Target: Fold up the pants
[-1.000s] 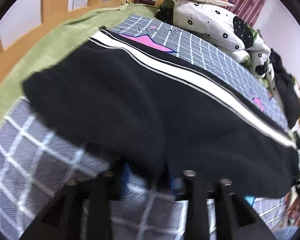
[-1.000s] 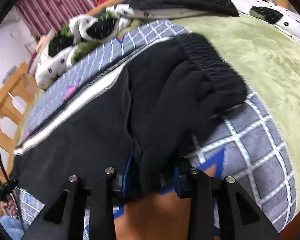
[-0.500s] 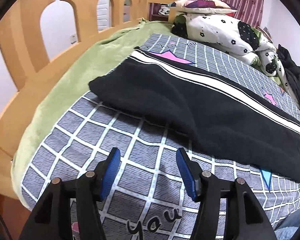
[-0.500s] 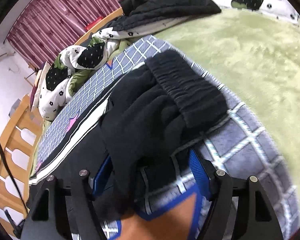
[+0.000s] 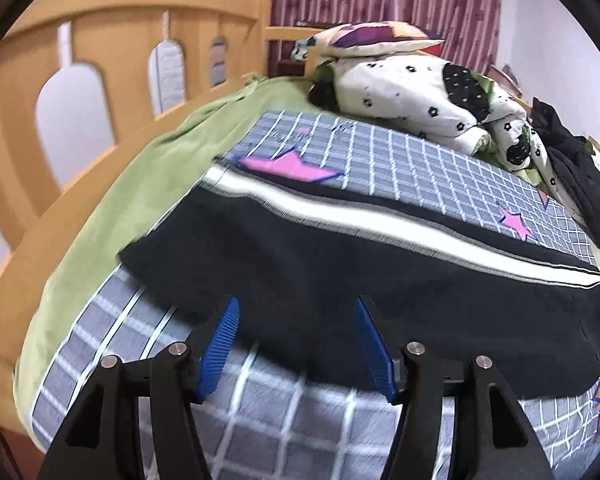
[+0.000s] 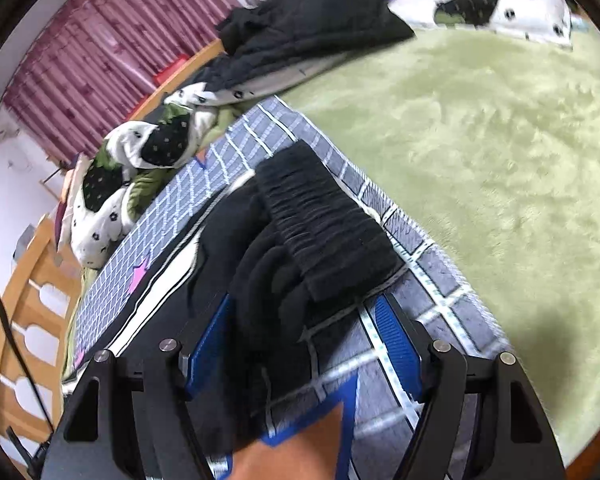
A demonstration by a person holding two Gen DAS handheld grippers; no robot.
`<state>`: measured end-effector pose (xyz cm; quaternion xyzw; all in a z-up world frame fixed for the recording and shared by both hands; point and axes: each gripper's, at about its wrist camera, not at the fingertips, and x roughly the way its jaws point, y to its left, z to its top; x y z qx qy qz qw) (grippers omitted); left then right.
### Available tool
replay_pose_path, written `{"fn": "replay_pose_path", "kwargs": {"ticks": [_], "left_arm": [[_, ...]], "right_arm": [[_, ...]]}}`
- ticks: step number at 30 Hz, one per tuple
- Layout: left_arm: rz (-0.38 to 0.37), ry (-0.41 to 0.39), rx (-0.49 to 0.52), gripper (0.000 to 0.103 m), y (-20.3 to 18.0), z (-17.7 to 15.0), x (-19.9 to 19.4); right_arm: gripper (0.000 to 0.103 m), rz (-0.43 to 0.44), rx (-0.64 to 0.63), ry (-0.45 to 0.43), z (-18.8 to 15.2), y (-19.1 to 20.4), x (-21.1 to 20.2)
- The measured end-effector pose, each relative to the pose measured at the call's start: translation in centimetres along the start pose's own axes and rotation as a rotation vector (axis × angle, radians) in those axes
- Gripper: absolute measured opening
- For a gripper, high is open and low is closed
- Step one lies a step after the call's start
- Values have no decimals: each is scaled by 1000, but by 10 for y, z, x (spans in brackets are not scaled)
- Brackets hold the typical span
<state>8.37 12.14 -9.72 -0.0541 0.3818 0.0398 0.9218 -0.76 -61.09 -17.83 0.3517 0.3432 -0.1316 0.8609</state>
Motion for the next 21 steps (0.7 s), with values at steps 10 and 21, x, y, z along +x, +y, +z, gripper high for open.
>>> {"fn": "replay_pose_path", "kwargs": {"ticks": [10,21], "left_arm": [[7,-18,25,60,-26,21,27],[47,2,6,60,27,41,36]], "right_arm": [[53,-129,50,-55,28,14,42],[55,-206,-190,-75,60,29,27]]}}
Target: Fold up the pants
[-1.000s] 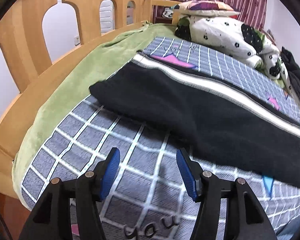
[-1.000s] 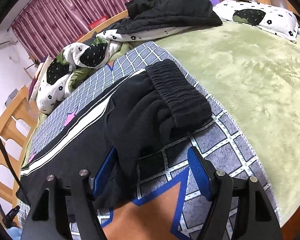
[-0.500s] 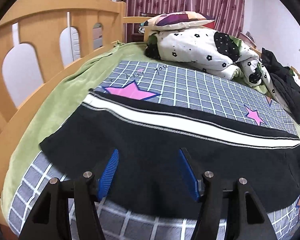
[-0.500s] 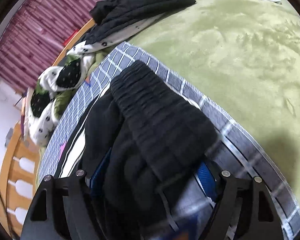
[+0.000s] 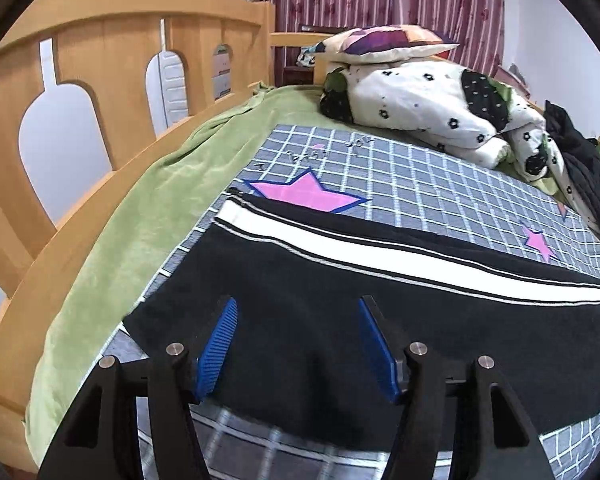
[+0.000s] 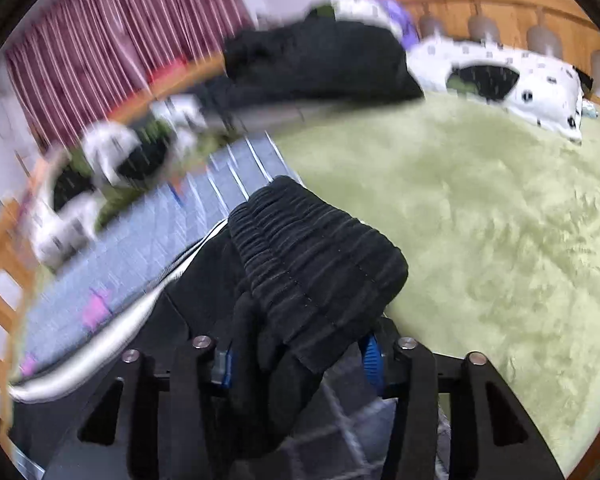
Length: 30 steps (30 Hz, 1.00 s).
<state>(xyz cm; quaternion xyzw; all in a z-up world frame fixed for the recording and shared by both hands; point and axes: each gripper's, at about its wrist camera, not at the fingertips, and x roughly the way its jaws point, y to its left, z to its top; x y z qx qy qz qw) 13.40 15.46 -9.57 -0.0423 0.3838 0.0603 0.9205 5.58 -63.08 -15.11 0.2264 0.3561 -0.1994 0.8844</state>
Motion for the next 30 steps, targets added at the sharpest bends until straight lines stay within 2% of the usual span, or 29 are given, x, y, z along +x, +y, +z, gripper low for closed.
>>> {"fn": "replay_pose_path", "kwargs": {"ticks": [2,3,4,7,12,15,19,20,22,24,27,30], "left_arm": [[17,35,-1,60,10,9,14],[12,39,-2,60,13,12,18],[11,36,-2,60,18,17,23],[23,15,16,60,29,38,41],[-4,73,26,60,45,73,86],[19,104,62,60,50,88,118],[12,181,67,60,55,93,157],[15,185,62,58,56,93,165],[2,197,52,32,57,92,175],[-17,176,27,22,59,91,171],[-62,63,37,20,60,93,141],[-131,-16,-33,19,74,103,116]], "right_arm": [[58,-54,-31,112,-14,-6,17],[60,-46,-21,116,-23,-12,15],[65,-38,10,91,-33,-20,3],[65,-85,38,47,-51,-27,-25],[63,-209,-52,-49,-51,-2,-69],[63,-190,-101,-112,-38,28,-93],[63,-142,-168,-139,-23,76,-95],[63,-136,-199,-137,-22,92,-91],[62,-125,-241,-133,-23,116,-83],[62,-107,-282,-117,-27,142,-70],[62,-85,-347,-82,-39,175,-53],[62,-64,-385,-68,-49,195,-43]]}}
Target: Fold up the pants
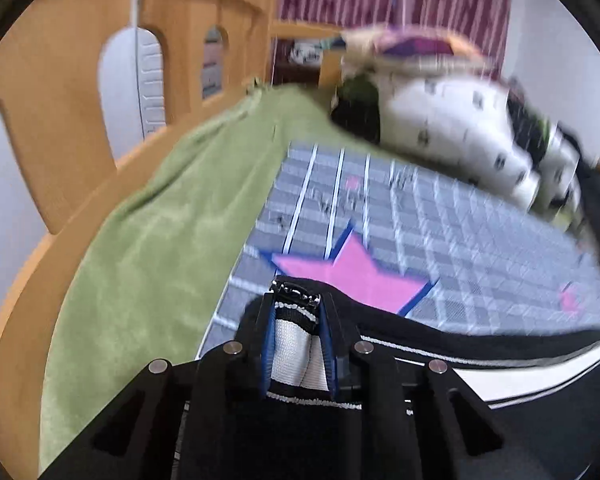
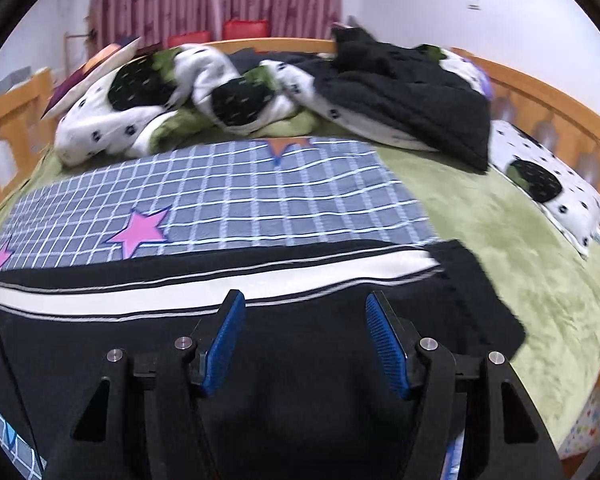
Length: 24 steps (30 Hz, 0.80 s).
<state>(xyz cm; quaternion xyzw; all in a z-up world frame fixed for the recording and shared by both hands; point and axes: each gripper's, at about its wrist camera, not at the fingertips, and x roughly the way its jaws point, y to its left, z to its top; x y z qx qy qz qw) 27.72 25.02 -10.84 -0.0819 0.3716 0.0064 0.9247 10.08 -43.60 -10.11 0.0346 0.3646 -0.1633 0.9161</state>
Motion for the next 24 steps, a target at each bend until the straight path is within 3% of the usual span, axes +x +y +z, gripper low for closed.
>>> {"fn": "replay_pose_path", "kwargs": {"ticks": [2,7,10,13,19,21,22,24], "left_arm": [[-24,-18,-45,19,10,6,2],[86,144,-47,19,9,-9,60],[121,114,-19,19,2,-18,59],[132,115,-6,19,1,-18,58],[133,114,18,20,2,-20,51],[129,117,19,20,4,-22,50],[125,117,16,20,5,-22,49],[114,116,10,20,7,-23,47]], "right_arm": [[62,17,-13,5,1,10,7],[62,81,-59,15,12,34,29],[63,168,-125,40,25,49,47],[71,234,-248,41,38,69,68],[71,342,-462,44,46,118,107],[64,370,-514,101,41,130,124],[53,373,-545,138,37,135,132],[49,392,-601,216,25,142,146]]}}
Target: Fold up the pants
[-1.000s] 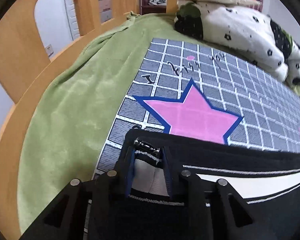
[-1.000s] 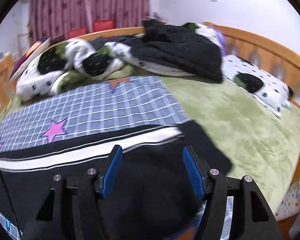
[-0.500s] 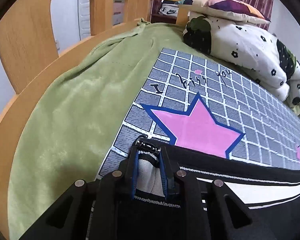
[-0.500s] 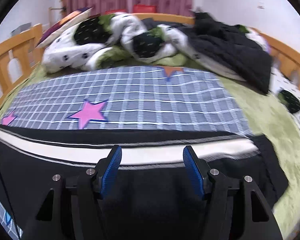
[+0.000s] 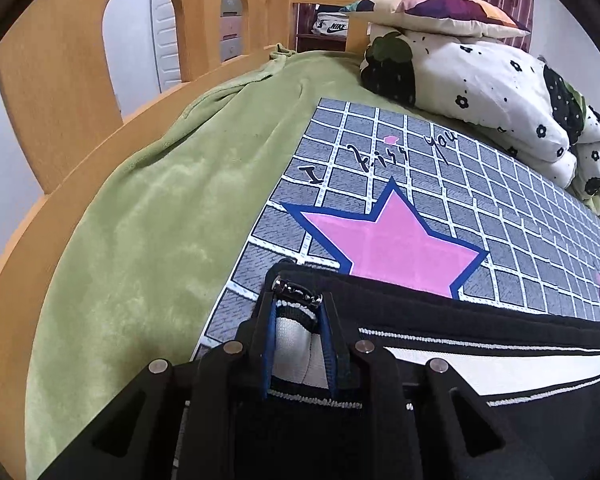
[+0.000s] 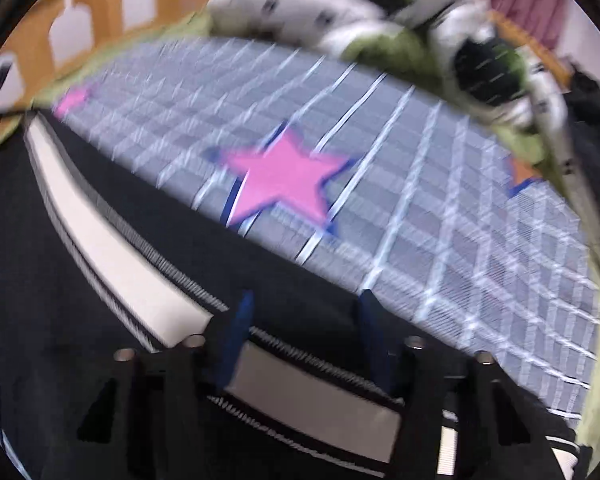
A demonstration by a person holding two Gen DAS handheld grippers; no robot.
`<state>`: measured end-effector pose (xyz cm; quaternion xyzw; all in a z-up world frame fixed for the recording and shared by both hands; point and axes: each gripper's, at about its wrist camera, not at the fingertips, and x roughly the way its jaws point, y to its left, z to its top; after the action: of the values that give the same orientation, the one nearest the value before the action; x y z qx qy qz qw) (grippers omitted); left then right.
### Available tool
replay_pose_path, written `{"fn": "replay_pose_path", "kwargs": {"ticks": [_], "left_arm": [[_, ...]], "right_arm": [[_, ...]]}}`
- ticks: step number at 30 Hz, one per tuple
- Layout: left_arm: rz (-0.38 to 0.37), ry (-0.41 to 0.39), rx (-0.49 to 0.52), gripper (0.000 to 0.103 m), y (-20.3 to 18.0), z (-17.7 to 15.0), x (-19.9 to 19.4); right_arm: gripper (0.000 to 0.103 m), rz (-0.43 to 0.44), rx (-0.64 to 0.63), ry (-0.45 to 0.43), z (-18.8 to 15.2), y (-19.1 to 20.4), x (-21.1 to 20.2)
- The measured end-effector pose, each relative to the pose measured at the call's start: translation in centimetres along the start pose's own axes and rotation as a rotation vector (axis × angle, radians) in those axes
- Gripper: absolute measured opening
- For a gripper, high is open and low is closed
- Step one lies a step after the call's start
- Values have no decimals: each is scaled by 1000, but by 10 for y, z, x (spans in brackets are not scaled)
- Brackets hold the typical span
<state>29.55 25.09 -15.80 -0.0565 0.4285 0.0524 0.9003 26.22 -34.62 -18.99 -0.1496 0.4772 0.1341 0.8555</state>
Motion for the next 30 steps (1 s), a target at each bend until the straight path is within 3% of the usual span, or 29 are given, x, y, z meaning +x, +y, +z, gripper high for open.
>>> {"fn": "replay_pose_path", "kwargs": {"ticks": [1,3,5,9,14,19,23,26,27,29,30], "left_arm": [[-4,0,0,20,1,0,0],[-10,-2,-2,20,1,2,-1],[-34,-36,-18,20,4,4,-10],[-67,-90,-57,19,9,8,-19],[13,-54,-35,20,1,4,11],[67,-50,-6,20,-7,4,14],[106,-1,12,30,-10,7,6],[108,-22,22,35,-13,3,-12],[90,-35,29,42,-16,0,-19],[40,-58,46,57,-25,-4,-32],[26,-64,56,59,-30,-4,-35]], "right_arm": [[43,-11,-20,-1,-2,3,1],[6,-40,-56,-3,-5,10,-2],[4,-39,-21,-33,-2,5,-14],[4,-36,25,-152,4,-6,-44],[4,-49,80,-134,10,-11,-13],[4,-34,157,-134,0,-15,8],[12,-36,168,-127,0,-19,-7],[20,-65,200,-155,-6,-29,-33],[22,-84,218,-183,-12,-36,-46],[37,-109,258,-223,-24,-49,-63],[40,-118,266,-228,-32,-54,-68]]}}
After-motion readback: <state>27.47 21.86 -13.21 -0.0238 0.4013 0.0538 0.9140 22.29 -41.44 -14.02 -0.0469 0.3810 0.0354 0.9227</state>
